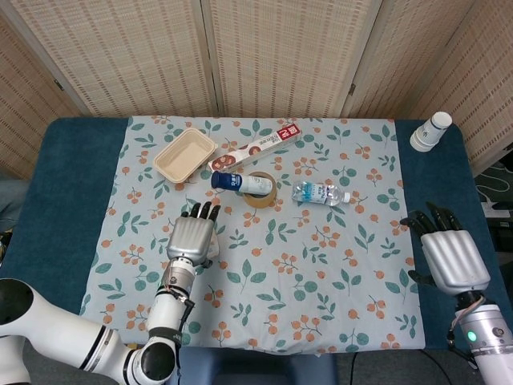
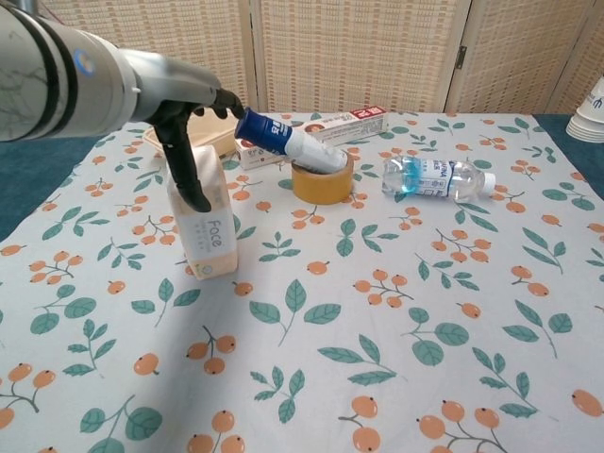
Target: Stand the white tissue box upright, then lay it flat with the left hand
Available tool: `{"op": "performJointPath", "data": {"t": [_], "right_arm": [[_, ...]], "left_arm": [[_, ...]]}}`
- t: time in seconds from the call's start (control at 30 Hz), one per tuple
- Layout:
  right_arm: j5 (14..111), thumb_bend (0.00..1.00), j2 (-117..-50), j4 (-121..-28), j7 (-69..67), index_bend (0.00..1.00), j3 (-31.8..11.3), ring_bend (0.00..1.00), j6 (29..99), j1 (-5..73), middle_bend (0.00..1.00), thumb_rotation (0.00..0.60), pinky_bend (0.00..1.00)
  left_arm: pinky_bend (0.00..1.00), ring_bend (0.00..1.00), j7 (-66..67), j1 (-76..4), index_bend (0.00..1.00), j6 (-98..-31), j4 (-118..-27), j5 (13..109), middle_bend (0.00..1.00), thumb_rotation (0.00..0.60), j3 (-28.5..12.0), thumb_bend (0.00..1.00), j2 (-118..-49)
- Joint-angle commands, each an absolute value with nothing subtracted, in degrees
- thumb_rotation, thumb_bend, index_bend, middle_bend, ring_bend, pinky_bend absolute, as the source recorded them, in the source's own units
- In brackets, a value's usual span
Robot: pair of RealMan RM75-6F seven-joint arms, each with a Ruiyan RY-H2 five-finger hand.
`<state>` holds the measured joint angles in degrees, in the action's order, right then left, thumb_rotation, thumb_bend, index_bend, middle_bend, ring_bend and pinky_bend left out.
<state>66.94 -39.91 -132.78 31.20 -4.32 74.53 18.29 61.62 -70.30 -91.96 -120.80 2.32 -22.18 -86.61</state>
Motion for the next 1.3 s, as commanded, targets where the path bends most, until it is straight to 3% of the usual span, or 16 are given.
{"op": "performJointPath", "data": {"t": [0.03, 0.77, 1.3], "right_arm": [[67.08, 0.07, -39.69, -132.73, 30.84, 0.24, -4.33, 0.0, 74.43, 18.2, 0.15, 0.6, 0.11], [65.97, 0.07, -39.41, -132.09, 30.1, 0.25, -4.79, 0.0, 73.85, 18.5, 0.15, 0.6, 0.11], [65.46, 0.07, -39.72, -131.71, 30.27, 0.25, -4.94, 0.0, 73.91, 18.63, 0.15, 0.6, 0.11]], "left_arm": [[0.21, 0.02, 62.64, -70.96, 0.0, -92.14, -118.87, 2.61, 0.02, 0.6, -21.87, 0.14, -87.92], [0.2, 0.01, 65.78, -70.08, 0.0, -88.8, -112.21, 4.27, 0.04, 0.6, -19.75, 0.14, -89.37], [0.21, 0.02, 67.14, -69.19, 0.03, -87.15, -109.66, 5.8, 0.13, 0.6, -18.55, 0.14, -90.47]]}}
